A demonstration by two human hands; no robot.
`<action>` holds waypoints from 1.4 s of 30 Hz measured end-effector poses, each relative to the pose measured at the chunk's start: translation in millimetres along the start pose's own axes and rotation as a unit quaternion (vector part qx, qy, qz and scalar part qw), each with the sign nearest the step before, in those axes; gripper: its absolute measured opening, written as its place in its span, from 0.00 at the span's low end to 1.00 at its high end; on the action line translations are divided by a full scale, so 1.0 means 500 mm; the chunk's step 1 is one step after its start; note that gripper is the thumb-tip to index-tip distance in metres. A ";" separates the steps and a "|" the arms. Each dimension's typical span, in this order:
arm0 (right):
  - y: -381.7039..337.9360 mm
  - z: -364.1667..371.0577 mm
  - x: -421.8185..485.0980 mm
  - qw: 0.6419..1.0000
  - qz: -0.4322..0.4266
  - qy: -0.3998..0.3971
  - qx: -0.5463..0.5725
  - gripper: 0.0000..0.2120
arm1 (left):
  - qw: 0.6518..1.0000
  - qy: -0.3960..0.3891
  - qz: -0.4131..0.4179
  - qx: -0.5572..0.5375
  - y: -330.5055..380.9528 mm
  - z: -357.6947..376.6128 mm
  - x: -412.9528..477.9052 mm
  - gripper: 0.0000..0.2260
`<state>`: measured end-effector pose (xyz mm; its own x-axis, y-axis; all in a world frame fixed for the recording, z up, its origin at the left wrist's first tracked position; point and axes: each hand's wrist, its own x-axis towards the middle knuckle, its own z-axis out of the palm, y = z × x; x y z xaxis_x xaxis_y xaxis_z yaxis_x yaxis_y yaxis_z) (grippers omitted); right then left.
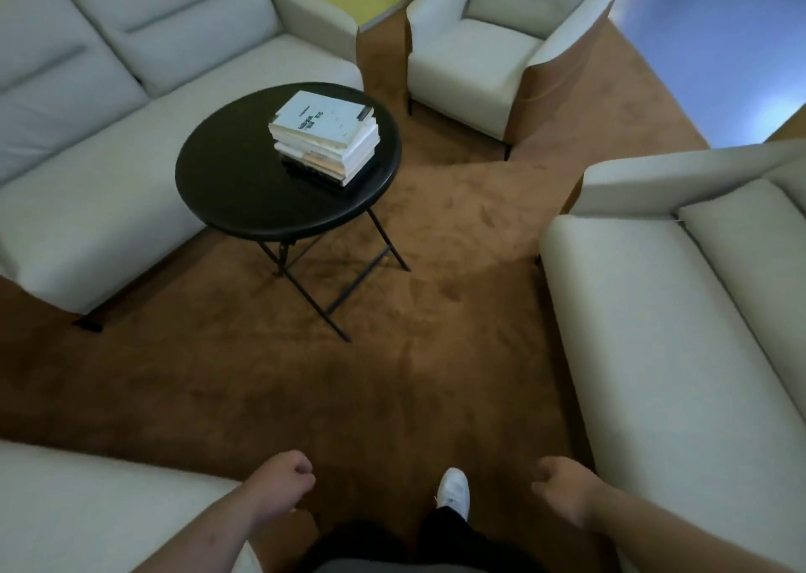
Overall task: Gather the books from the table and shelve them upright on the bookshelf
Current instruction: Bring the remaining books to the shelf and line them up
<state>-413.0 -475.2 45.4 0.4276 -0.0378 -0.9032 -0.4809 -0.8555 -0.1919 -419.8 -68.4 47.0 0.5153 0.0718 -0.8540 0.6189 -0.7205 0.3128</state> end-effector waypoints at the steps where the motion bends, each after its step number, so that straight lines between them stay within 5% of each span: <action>1: -0.007 -0.040 0.012 1.000 -0.002 0.003 -0.005 0.08 | 1.000 0.003 0.000 -0.011 0.031 -0.013 0.013 0.06; 14: -0.281 -0.413 0.227 0.996 -0.060 0.056 -0.031 0.08 | 0.993 0.058 0.040 -0.099 0.284 -0.242 0.226 0.10; 23: -0.520 -0.619 0.367 0.995 -0.060 0.052 -0.065 0.10 | 0.981 0.058 -0.022 -0.183 0.367 -0.444 0.368 0.08; 36: -0.918 -0.913 0.527 0.942 -0.256 0.084 -0.199 0.10 | 0.952 0.179 -0.047 -0.242 0.565 -0.613 0.477 0.04; 39: -0.998 -0.987 0.566 0.929 -0.277 0.051 -0.241 0.07 | 0.929 0.189 -0.084 -0.308 0.610 -0.626 0.502 0.06; 42: -1.063 -1.036 0.598 0.917 -0.308 0.028 -0.252 0.09 | 0.854 0.208 -0.126 -0.459 0.661 -0.632 0.519 0.13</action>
<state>366.8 -299.3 76.1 0.5438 0.5190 -0.6594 0.2746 -0.8526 -0.4446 106.0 -70.1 60.3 0.3459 0.5220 -0.7796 0.8466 0.1846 0.4992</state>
